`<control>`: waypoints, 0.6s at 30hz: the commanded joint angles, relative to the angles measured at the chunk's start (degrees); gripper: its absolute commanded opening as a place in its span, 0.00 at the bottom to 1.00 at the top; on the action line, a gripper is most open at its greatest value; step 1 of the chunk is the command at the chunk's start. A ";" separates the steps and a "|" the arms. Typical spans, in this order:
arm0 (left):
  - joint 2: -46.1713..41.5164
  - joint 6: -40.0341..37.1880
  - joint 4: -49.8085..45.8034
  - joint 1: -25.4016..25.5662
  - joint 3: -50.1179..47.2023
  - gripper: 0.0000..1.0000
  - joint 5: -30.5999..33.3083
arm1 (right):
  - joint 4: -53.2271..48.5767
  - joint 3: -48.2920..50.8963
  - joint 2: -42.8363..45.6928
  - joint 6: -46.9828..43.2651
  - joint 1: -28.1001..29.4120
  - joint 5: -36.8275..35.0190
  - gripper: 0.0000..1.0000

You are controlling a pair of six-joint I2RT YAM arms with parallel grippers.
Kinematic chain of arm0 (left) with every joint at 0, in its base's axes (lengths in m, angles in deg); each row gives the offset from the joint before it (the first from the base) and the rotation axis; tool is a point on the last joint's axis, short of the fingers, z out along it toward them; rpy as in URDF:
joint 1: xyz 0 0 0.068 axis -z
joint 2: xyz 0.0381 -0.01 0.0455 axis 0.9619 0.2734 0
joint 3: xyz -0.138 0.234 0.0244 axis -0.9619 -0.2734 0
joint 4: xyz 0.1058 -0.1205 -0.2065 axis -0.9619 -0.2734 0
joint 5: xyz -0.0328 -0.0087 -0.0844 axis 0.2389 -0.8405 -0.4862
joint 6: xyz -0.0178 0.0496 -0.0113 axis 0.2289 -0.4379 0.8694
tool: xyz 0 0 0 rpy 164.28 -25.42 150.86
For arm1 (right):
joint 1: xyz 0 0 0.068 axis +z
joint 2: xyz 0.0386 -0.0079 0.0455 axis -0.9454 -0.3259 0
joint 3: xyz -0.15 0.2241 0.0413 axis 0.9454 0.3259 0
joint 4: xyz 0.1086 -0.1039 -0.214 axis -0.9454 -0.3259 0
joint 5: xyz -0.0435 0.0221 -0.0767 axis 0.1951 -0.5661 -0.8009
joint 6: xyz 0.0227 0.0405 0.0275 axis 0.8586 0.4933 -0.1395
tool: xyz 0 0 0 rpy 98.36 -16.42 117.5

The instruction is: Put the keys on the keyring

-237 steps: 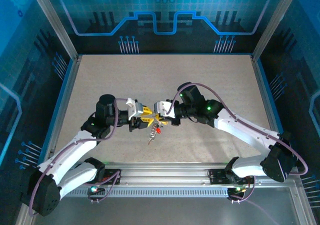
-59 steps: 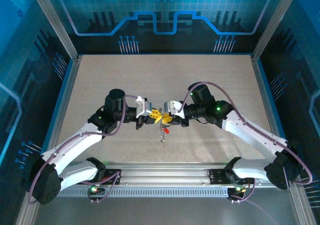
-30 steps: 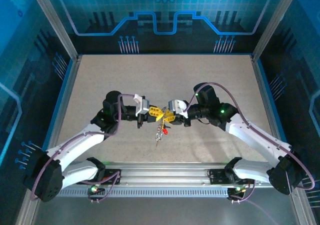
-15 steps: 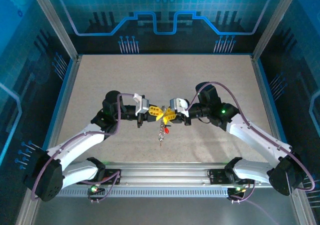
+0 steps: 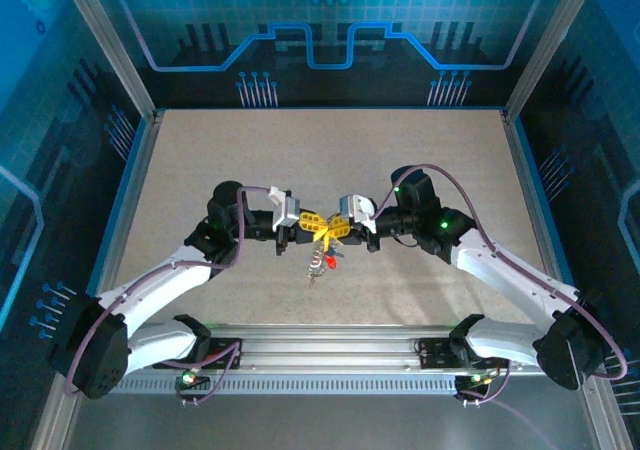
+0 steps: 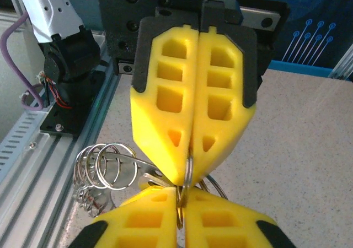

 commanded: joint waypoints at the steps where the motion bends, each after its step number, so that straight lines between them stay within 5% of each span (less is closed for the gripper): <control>1: -0.22 -0.05 3.21 0.45 -0.32 0.00 -0.28 | 0.39 -0.14 -0.01 -0.16 -0.29 2.06 0.07; 8: -2.76 -8.02 -10.12 0.57 2.02 0.13 2.70 | -11.44 -4.89 -2.20 -6.20 1.10 -5.03 0.00; 12: -2.70 -17.06 -26.26 1.31 6.68 0.13 5.23 | -17.63 -8.52 -4.60 -9.34 3.36 -9.25 0.00; 18: -2.10 -20.97 -32.25 1.94 8.10 0.09 5.84 | -20.60 -11.65 -7.13 -10.73 5.21 -11.46 0.00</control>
